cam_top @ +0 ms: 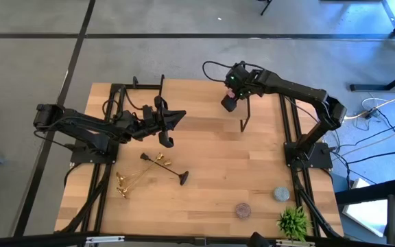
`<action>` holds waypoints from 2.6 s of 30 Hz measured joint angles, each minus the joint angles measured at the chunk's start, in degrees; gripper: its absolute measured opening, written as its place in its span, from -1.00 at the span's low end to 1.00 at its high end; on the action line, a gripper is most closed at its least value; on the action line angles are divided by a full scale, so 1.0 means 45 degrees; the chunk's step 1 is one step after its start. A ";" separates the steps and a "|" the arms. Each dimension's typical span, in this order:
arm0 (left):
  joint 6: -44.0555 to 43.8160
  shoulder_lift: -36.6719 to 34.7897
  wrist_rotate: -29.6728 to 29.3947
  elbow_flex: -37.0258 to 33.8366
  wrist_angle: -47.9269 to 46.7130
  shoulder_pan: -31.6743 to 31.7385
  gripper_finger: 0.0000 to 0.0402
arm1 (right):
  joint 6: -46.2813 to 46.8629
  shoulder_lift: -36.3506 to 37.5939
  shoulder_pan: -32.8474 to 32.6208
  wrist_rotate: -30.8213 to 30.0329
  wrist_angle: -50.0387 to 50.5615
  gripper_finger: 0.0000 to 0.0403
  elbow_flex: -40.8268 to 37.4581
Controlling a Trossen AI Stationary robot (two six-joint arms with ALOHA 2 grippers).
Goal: Pick & Place candle stick holders
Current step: Put the pink scented candle on the shelf, then put the gold candle holder on the shelf
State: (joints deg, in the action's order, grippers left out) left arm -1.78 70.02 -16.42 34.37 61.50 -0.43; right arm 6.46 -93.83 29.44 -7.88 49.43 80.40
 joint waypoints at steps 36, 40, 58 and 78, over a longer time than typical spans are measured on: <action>0.0005 0.0000 0.0005 0.0000 0.0000 0.0000 -0.98 | 0.0338 0.0012 -0.1208 -0.0209 0.1077 0.66 0.2441; 0.0005 -0.0003 0.0005 0.0002 0.0000 0.0000 -0.98 | 0.0275 0.0022 -0.1718 -0.0108 0.1056 0.66 0.3066; -0.0107 -0.0005 0.1020 0.0000 0.0005 -0.0004 -0.98 | 0.0126 0.0022 -0.6002 0.3814 0.3023 0.66 0.3546; -0.0243 -0.0005 0.1015 0.0000 0.0000 0.0000 -0.98 | 0.2472 0.0032 -1.2180 -0.0559 0.0847 0.66 -0.1043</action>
State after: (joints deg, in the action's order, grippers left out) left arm -2.87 70.00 -11.86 34.37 61.50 -0.43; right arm 17.58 -93.69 -25.37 -10.39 53.24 75.71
